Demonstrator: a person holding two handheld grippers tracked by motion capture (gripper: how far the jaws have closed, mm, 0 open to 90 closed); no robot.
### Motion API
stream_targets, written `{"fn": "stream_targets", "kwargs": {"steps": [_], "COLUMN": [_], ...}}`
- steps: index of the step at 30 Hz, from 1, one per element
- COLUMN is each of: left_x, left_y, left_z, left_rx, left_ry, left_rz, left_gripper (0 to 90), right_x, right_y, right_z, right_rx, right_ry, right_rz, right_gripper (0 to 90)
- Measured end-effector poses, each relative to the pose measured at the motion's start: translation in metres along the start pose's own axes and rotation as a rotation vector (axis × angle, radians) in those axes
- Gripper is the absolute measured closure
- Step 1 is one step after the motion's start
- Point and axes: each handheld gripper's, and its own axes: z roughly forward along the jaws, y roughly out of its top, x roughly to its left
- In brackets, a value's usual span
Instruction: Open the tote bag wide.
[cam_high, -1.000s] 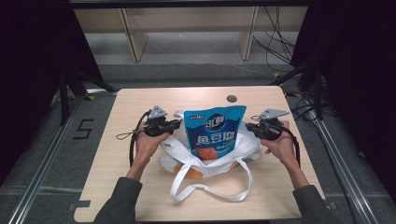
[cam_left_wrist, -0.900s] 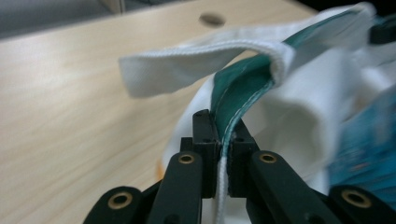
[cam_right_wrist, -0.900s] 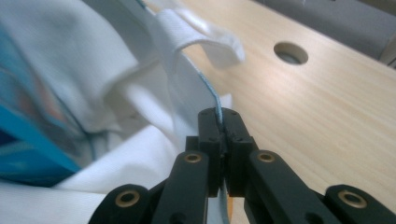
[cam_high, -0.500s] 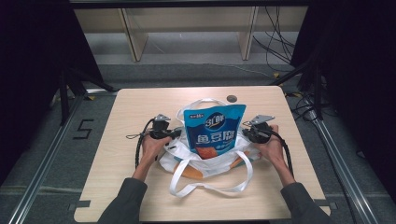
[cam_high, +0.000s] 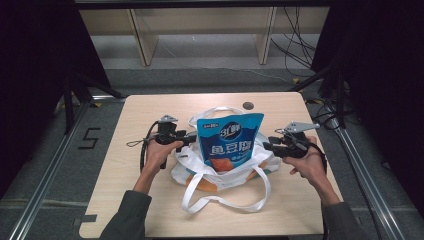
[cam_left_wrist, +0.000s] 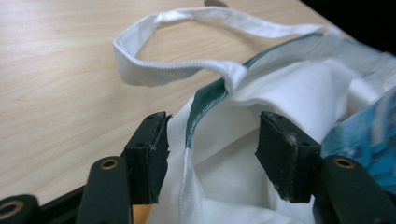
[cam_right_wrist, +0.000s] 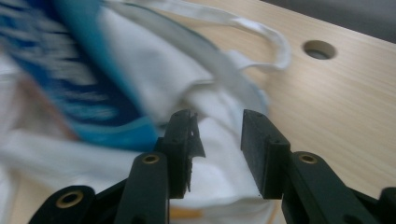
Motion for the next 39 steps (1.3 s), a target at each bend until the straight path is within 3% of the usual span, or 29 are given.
{"fn": "stream_targets", "kwargs": {"steps": [2,4,6,8,9,11,12,15,17,18,20,22,25,30,31,33,35,37,39], "left_x": [0.0,0.0,0.001,0.002,0.004,0.006,0.007,0.012,0.013,0.015,0.017,0.02,0.02,0.024,0.025,0.027,0.023,0.02,0.014], "left_y": [0.002,0.005,0.008,0.009,0.01,0.01,0.009,0.005,0.001,-0.001,-0.004,-0.008,-0.011,-0.016,-0.017,-0.02,-0.02,-0.018,-0.015], "left_z": [-0.006,-0.008,-0.008,-0.005,-0.004,0.001,0.004,0.013,0.018,0.02,0.024,0.029,0.032,0.035,0.037,0.041,0.04,0.037,0.029], "left_rx": [0.002,-0.002,0.01,-0.005,0.004,0.002,0.007,0.025,0.037,0.053,0.092,0.094,0.11,0.115,0.122,0.122,0.122,0.13,0.098], "left_ry": [0.007,0.023,0.02,0.01,0.006,0.002,0.004,0.004,0.007,0.007,0.047,0.029,0.036,0.04,0.043,0.028,0.058,0.044,0.016], "left_rz": [0.008,0.018,0.038,0.019,0.031,0.014,0.014,0.021,0.02,0.04,0.085,0.07,0.092,0.075,0.064,0.038,0.068,0.059,0.014], "left_gripper": [39.8,40.0,41.3,42.3,43.9,45.4,47.0,53.1,58.6,62.9,73.1,78.5,84.3,85.4,85.4,85.2,84.4,78.7,63.9], "right_x": [0.015,0.03,0.044,0.057,0.065,0.072,0.076,0.084,0.086,0.087,0.087,0.089,0.095,0.106,0.112,0.118,0.12,0.121,0.117], "right_y": [0.0,0.001,0.001,0.001,0.0,0.0,-0.001,-0.003,-0.006,-0.009,-0.013,-0.019,-0.024,-0.027,-0.035,-0.046,-0.054,-0.052,-0.051], "right_z": [-0.009,-0.013,-0.012,-0.005,-0.001,0.009,0.013,0.025,0.033,0.037,0.041,0.044,0.044,0.035,0.038,0.048,0.058,0.057,0.057], "right_rx": [0.002,0.002,0.009,0.025,0.033,0.049,0.065,0.089,0.117,0.125,0.159,0.207,0.251,0.277,0.291,0.332,0.359,0.366,0.358], "right_ry": [0.066,0.108,0.163,0.201,0.216,0.246,0.25,0.252,0.258,0.255,0.281,0.293,0.317,0.388,0.406,0.378,0.362,0.357,0.379], "right_rz": [-0.002,-0.044,-0.089,-0.103,-0.095,-0.135,-0.131,-0.191,-0.21,-0.219,-0.239,-0.246,-0.251,-0.263,-0.255,-0.266,-0.274,-0.28,-0.262], "right_gripper": [60.4,58.5,57.2,55.8,55.2,53.6,52.9,52.2,55.8,59.7,73.6,83.0,88.2,89.0,89.0,89.0,88.9,88.6,84.9]}}
